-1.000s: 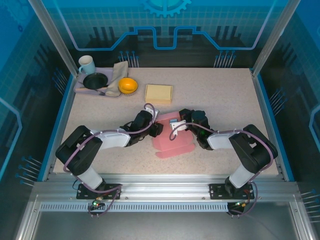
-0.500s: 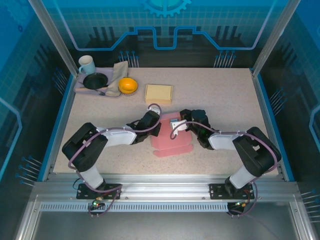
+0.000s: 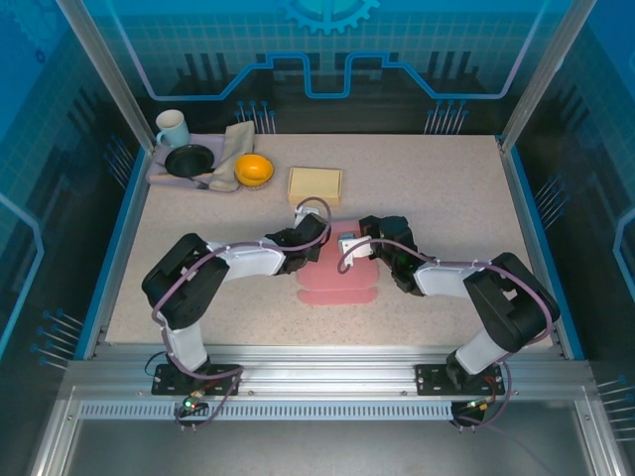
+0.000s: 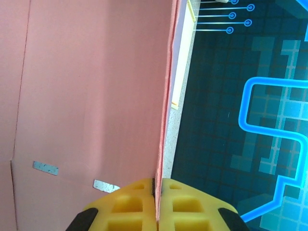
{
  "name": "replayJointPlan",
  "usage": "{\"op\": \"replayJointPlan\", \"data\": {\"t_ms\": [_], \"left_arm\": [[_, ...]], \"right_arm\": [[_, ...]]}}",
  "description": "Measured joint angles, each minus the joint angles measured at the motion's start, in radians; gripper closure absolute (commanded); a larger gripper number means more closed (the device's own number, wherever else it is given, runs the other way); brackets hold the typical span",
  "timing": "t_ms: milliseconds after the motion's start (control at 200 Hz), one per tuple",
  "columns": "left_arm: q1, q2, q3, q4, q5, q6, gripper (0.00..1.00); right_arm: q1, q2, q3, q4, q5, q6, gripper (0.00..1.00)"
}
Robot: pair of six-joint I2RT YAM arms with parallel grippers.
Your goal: Fold the paper box
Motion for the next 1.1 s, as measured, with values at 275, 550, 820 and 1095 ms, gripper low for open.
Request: {"op": "replayJointPlan", "data": {"t_ms": [275,550,820,1095], "left_arm": [[-0.017,0.033,0.043,-0.052,-0.074,-0.062,0.57],[-0.023,0.057,0.069,-0.056,-0.083,-0.104,0.71],[0.012,0.068,0.037,-0.091,-0.185,-0.087,0.70],[0.011,0.065,-0.005,-0.030,-0.221,-0.084,0.70]], "right_arm": [[-0.002,-0.002,0.005,-0.012,0.007,0.014,0.98],[-0.003,-0.002,0.011,-0.022,0.006,0.042,0.90],[-0.021,-0.055,0.034,-0.128,-0.068,0.158,0.70],[-0.098,-0.193,0.112,-0.354,-0.252,0.351,0.60]]}}
